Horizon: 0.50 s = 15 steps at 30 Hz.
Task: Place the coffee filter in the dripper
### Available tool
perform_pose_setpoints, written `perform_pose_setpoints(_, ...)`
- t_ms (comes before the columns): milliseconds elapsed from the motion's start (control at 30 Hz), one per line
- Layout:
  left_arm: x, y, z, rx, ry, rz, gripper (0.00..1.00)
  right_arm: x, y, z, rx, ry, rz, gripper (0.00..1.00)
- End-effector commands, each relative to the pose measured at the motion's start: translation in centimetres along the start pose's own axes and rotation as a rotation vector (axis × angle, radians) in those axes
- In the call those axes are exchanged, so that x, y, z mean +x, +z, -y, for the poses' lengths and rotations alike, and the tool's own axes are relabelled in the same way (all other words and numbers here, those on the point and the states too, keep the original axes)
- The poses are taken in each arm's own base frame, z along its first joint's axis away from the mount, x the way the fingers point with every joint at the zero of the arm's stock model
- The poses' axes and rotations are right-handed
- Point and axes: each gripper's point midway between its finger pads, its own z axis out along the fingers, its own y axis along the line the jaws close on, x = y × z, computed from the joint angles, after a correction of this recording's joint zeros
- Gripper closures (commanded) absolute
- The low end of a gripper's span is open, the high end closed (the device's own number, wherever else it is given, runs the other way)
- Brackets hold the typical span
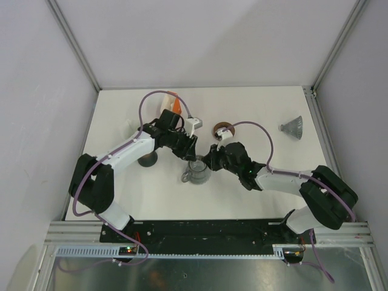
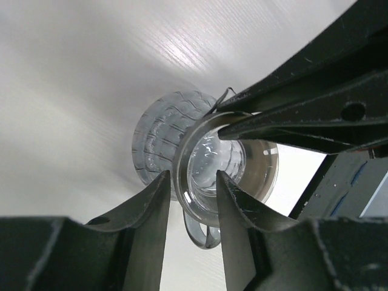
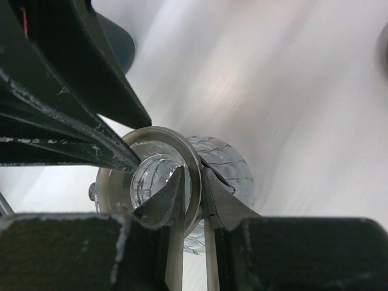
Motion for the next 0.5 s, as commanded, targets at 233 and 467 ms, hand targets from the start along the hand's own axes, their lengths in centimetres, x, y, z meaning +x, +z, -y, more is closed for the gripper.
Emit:
perform_pose_setpoints(233,-1.2,0.0,0.1,0.053,0.016,0.027,0.61,9.4,-3.8,3.7,0.166,-0.132,-0.369,1.0)
perform_pose_setpoints(467,0.3,0.7,0.9,0.091,0.014,-0.007,0.7,9.1,-3.4,3.0,0.136,-0.141,-0.365,1.0)
